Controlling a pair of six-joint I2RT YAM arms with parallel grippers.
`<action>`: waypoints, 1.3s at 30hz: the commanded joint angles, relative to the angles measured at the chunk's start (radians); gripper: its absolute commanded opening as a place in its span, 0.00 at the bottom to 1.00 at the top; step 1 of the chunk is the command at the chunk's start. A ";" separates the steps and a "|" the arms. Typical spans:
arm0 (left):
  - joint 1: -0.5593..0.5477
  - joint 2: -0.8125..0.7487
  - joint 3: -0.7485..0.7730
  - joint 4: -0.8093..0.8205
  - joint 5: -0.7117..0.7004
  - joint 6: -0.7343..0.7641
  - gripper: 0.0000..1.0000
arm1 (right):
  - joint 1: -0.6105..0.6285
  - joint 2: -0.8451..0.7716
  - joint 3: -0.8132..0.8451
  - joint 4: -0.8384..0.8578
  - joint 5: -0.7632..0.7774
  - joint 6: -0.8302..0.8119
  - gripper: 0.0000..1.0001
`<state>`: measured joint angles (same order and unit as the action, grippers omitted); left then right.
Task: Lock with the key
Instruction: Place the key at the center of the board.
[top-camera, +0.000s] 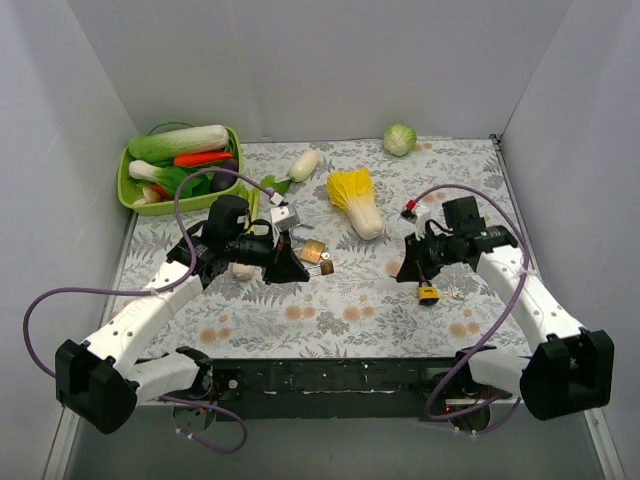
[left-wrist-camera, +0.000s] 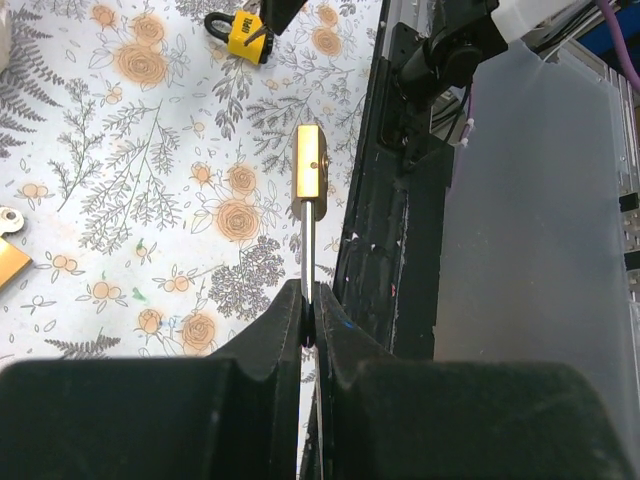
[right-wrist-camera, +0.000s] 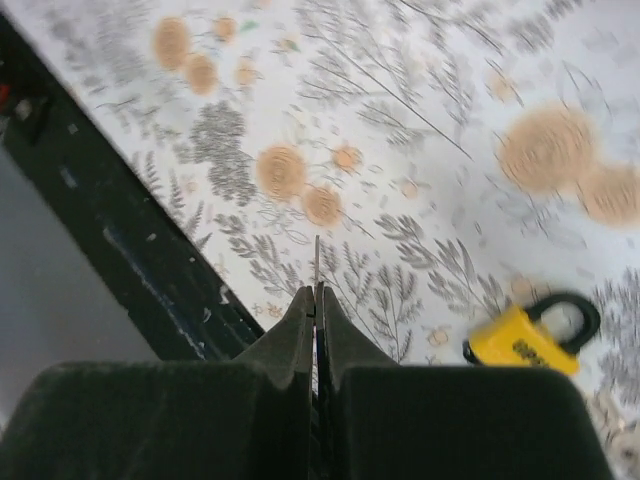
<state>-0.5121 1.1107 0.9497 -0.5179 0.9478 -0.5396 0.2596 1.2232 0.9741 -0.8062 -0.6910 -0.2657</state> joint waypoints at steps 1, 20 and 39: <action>0.006 -0.048 -0.017 0.074 -0.015 -0.059 0.00 | 0.000 -0.142 -0.127 0.248 0.343 0.364 0.01; 0.009 -0.018 -0.029 0.139 -0.027 -0.102 0.00 | 0.052 -0.070 -0.363 0.441 0.596 0.747 0.01; 0.009 -0.028 -0.042 0.125 -0.029 -0.085 0.00 | 0.078 0.024 -0.443 0.506 0.587 0.789 0.09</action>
<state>-0.5072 1.1053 0.9222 -0.4068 0.9058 -0.6430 0.3344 1.2213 0.5449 -0.3180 -0.1108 0.5098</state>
